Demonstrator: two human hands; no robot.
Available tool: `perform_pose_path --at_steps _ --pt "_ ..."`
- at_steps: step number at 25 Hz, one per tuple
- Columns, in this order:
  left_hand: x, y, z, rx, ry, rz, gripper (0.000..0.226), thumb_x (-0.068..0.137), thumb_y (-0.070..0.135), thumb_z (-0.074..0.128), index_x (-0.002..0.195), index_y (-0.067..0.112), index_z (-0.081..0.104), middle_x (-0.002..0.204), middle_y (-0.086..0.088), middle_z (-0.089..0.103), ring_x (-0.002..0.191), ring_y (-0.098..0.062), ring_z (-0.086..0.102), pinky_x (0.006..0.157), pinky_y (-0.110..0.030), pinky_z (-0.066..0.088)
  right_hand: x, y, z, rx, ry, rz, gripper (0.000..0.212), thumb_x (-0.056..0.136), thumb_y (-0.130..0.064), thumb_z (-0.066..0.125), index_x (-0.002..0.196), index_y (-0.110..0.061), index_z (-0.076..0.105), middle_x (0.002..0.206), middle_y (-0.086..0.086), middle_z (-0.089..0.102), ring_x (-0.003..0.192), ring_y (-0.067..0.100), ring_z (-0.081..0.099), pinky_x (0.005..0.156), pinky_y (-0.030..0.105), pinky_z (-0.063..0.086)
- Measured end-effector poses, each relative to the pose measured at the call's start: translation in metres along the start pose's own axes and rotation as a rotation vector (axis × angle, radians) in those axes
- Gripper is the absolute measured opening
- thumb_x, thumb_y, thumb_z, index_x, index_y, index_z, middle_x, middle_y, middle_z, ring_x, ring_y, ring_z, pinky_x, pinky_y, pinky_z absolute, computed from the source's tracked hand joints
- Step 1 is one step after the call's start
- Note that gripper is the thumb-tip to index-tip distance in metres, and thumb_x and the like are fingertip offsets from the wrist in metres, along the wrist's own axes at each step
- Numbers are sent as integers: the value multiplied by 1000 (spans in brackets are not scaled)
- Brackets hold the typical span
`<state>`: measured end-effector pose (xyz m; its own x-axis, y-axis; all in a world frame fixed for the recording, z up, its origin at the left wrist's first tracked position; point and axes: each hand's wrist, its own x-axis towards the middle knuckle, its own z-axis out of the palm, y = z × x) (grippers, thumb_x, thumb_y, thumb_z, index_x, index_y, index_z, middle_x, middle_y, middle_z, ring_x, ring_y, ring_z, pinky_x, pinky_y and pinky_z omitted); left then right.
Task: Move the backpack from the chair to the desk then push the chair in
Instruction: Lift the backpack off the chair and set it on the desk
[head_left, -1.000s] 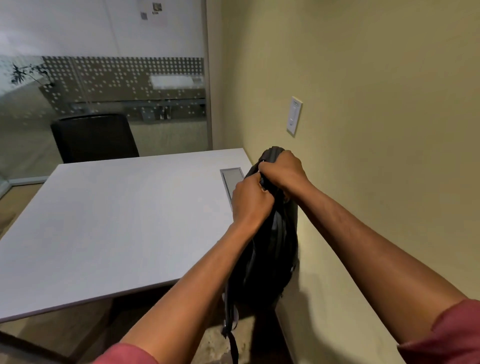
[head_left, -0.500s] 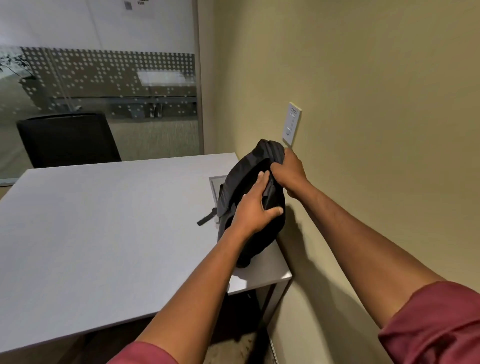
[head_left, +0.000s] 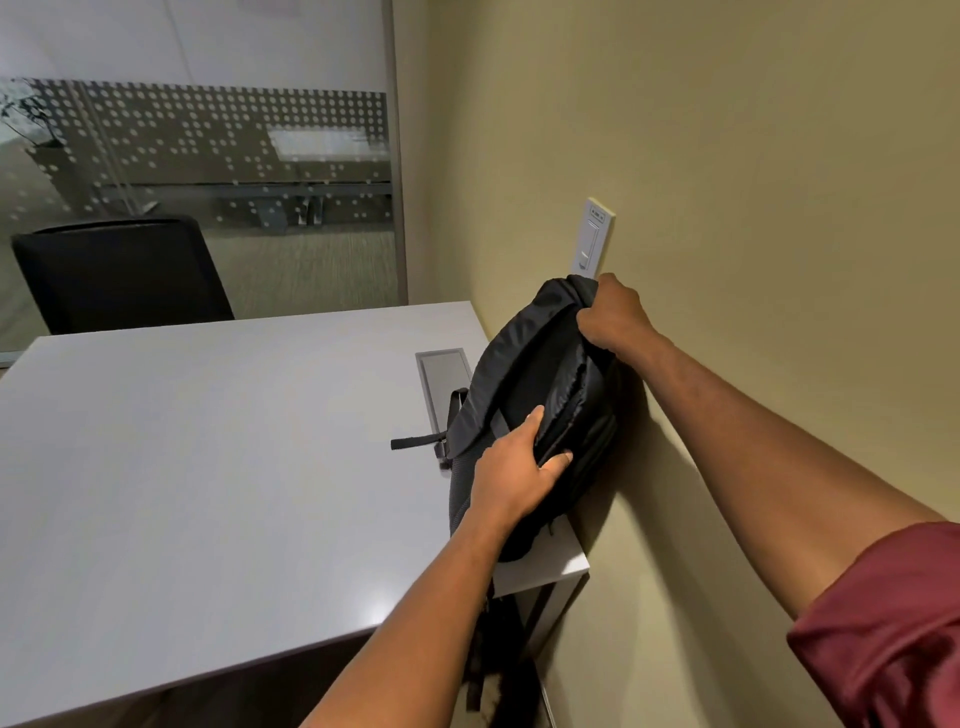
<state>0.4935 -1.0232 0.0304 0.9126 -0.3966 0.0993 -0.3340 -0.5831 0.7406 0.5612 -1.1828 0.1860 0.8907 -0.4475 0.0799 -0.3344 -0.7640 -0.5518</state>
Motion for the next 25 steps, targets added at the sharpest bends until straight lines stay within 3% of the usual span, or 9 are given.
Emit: perform_pose_path --at_steps 3,8,11,15,21,25 --pt "2 4 9 -11 -8 2 79 86 62 56 153 39 21 145 1 55 128 -24 55 101 -47 48 2 10 1 -58 49 -85 41 92 -8 54 130 0 42 117 24 55 87 36 52 66 34 35" --pt "12 18 22 -150 -32 -64 85 90 48 61 155 41 8 162 0 29 141 -27 40 112 -49 38 -5 24 11 -152 70 -164 62 91 -21 59 144 -4 31 130 24 47 113 43 51 84 41 41" --pt "11 21 29 -143 -109 -53 90 90 48 62 157 34 4 166 -1 17 147 -26 30 118 -46 30 -12 32 12 -169 52 -153 70 92 -18 57 151 -7 20 138 25 42 119 44 48 91 44 42" --pt "0 13 26 -144 -82 -57 101 88 49 65 158 21 -2 168 -4 7 152 -22 16 122 -43 23 -24 31 10 -98 61 -168 75 95 -30 57 153 -6 16 150 22 33 135 39 37 106 45 36" --pt "-25 6 3 -102 -31 -12 97 91 54 59 158 17 -1 168 -5 1 153 -21 8 123 -49 18 -53 24 12 -125 236 -228 67 96 -38 55 149 -6 29 154 17 34 140 38 30 113 48 28" --pt "-54 -10 -19 -40 5 -25 95 91 55 59 158 21 1 168 -4 2 153 -26 13 120 -51 24 -82 24 16 -118 281 -228 66 98 -39 51 151 -8 26 159 16 26 147 35 19 120 46 17"
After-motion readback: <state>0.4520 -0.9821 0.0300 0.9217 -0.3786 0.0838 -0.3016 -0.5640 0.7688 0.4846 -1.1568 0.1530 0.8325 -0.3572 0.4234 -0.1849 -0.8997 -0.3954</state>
